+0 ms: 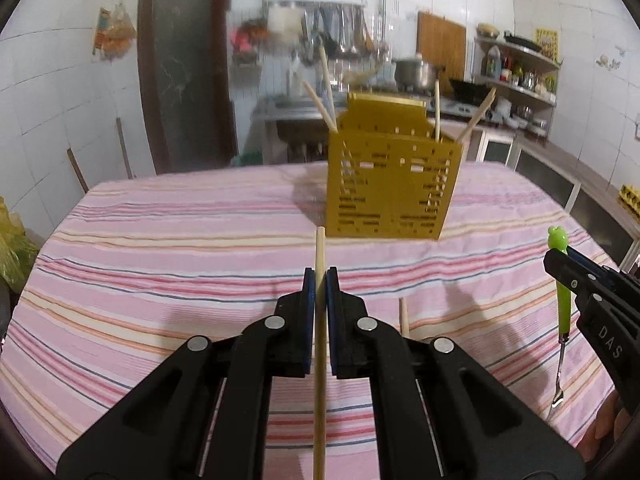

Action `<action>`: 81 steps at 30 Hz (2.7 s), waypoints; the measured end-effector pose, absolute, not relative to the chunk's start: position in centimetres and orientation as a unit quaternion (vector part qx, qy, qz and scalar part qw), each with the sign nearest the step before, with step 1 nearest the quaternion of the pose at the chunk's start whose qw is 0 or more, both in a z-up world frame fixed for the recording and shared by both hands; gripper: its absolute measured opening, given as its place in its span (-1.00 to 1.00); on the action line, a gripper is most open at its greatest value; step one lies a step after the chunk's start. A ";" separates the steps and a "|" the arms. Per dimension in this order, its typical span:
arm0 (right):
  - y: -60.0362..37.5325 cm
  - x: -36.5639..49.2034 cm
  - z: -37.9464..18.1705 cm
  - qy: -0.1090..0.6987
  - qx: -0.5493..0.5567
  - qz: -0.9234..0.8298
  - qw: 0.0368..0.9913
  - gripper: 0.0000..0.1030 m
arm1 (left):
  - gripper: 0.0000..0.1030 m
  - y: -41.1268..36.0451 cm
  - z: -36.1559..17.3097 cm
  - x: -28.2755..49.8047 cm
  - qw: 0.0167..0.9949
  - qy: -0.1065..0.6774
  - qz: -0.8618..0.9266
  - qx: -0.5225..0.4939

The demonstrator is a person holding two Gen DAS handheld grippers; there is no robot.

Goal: Organize utensils
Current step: 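Lift the fork and chopstick and carry both tools over the yellow holder, then open both tools to drop the fork and chopstick into the yellow holder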

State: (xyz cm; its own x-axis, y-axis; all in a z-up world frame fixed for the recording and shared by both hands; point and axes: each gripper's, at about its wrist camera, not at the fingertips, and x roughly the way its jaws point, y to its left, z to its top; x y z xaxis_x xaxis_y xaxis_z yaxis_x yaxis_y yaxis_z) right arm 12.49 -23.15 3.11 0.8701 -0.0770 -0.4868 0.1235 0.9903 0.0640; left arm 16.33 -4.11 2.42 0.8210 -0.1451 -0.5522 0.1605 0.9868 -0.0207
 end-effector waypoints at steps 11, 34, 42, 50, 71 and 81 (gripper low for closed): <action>-21.9 8.6 4.5 0.188 0.032 -0.050 0.980 -0.69 | -0.92 -0.4 4.7 11.7 0.973 0.219 -0.070 -0.015; -21.8 6.8 5.7 0.152 0.033 -0.042 0.987 -0.69 | -0.92 2.1 6.9 8.1 0.985 0.144 -0.082 -0.045; -22.0 7.8 7.1 0.133 0.027 -0.045 0.990 -0.69 | -0.92 1.5 9.4 10.1 0.987 0.119 -0.100 -0.050; -22.4 11.2 12.7 0.098 0.031 -0.026 0.994 -0.69 | -0.92 -1.0 14.8 14.4 0.988 0.072 -0.122 -0.057; -24.3 30.8 14.1 0.117 0.058 -0.034 0.991 -0.70 | -0.92 -9.8 16.0 34.4 0.992 0.018 -0.118 -0.039; -24.4 33.5 10.8 0.211 0.041 -0.036 0.976 -0.65 | -0.65 -8.9 12.7 36.4 0.989 0.103 -0.106 -0.013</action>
State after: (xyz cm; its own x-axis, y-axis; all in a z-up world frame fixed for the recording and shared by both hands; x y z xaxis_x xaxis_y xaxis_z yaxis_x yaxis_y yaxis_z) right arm 33.53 -24.43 10.79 0.9086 -0.0539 -0.4142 0.0885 0.9940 0.0648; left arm 36.44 -8.92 12.68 0.9565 -0.2122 -0.2002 0.2068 0.9772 -0.0476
